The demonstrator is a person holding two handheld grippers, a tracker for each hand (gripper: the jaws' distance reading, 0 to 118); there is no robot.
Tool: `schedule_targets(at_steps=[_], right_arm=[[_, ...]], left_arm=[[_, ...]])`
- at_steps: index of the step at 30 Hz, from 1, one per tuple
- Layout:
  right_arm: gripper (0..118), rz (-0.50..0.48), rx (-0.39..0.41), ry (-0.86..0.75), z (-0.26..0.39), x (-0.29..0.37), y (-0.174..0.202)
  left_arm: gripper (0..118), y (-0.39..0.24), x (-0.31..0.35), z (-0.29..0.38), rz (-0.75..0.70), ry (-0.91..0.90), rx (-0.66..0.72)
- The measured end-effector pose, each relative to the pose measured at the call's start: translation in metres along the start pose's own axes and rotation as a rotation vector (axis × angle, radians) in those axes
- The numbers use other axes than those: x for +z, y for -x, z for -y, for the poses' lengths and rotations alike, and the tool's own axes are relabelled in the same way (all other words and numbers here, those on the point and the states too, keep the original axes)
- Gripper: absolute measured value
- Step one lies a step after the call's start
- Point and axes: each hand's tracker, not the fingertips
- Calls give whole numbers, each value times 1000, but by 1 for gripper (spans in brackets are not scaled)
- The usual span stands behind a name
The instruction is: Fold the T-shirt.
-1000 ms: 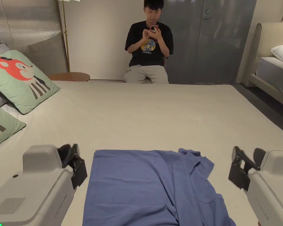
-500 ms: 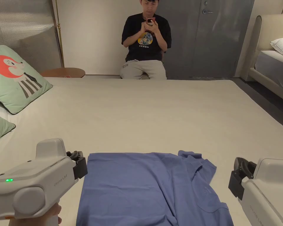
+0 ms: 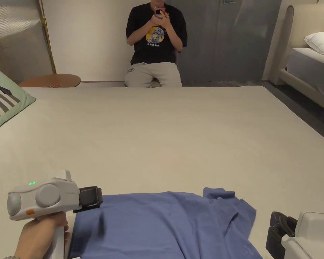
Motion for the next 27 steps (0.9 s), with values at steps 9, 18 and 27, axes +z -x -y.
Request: schedule_targets(at_steps=[9,18,27], right_arm=[[1,27,23,77,7,-44,-16],[108,22,-28,293,-14,-117,-33],[71,87,-70,585,-8,-214,-38]], left_arm=[[59,-19,-37,17,-71,2,-124],[0,-21,-14,16,-33,-42,-136],[0,-13,5,17,-23,-80,-123]])
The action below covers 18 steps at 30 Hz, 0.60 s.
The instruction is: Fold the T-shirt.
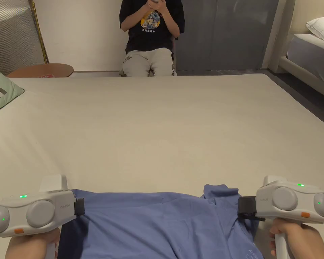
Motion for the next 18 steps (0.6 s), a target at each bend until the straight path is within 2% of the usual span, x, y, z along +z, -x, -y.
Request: schedule_targets(at_steps=[1,2,3,4,5,6,7,9,11,13,15,18], right_arm=[[70,-18,-1,8,2,-3,2],[59,13,19,-26,6,4,9],[59,42,68,-65,7,11,12],[53,7,87,-75,9,15,13],[27,-35,90,-89,12,22,13],[6,-3,98,-93,16,29,20],[5,42,122,-129,20,36,21],[5,-10,142,-217,27,54,13],[5,-64,63,-284,29,78,6],[5,-100,19,-363,33,109,-4],[5,-145,20,-445,36,135,-15],[5,-135,39,-558,47,186,-20]], left_arm=[[0,-1,4,0,-1,-3,-3],[0,-1,6,0,-1,-6,-5],[0,-1,8,0,0,-8,-7],[0,-1,10,-1,0,-10,-6],[0,-1,13,-1,1,-13,-3],[0,0,17,-2,3,-20,-1],[0,0,21,-2,4,-27,0],[0,-1,38,-4,11,-46,5],[0,1,56,-6,17,-69,12],[0,7,74,-8,23,-102,20],[0,13,96,-9,25,-133,31],[0,18,141,-7,62,-197,60]])
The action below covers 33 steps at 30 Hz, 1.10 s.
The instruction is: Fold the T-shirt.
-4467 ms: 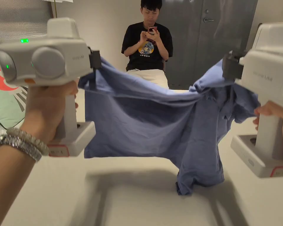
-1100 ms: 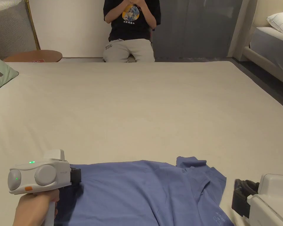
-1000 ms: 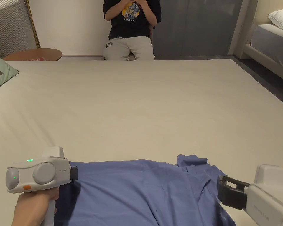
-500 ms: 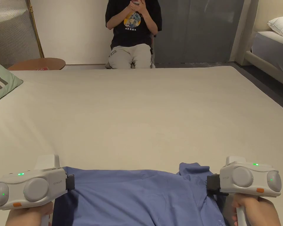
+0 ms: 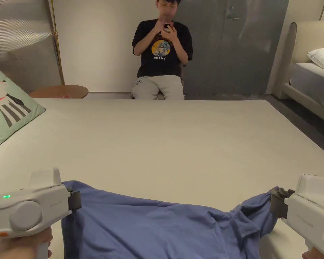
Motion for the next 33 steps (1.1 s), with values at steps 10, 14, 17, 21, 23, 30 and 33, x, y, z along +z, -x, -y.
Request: schedule_targets(at_steps=[10,14,17,21,23,30,33], right_arm=[[5,-31,18,-345,-24,179,14],[5,-35,9,-436,-20,227,12],[5,-55,-4,-483,-21,266,16],[5,-54,12,-528,-22,290,17],[5,-59,16,-541,-23,298,20],[5,-62,11,-584,-56,309,18],[5,-65,9,-612,-82,309,15]], left_arm=[[0,3,170,8,59,-284,39],[0,8,229,20,67,-372,42],[0,10,261,29,63,-413,31],[0,10,286,34,75,-452,29],[0,11,292,33,70,-469,25],[0,10,302,6,74,-504,37],[0,4,306,-16,75,-530,25]])
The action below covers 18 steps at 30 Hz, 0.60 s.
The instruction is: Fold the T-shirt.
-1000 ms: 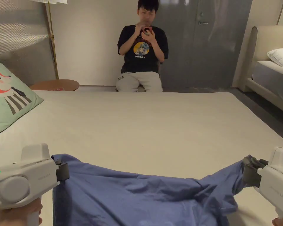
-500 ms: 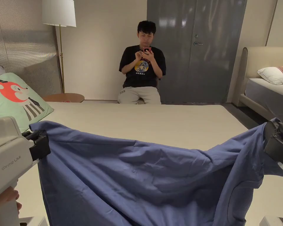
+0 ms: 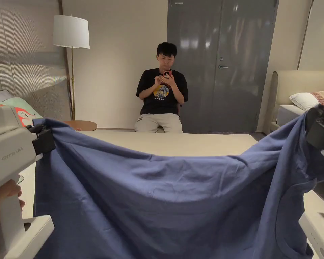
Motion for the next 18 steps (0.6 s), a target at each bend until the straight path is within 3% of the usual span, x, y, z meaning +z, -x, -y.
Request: schedule_targets(at_steps=[18], right_arm=[[5,18,-14,-132,-124,-84,-13]], left_arm=[[0,-28,-48,-123,7,-145,-17]])
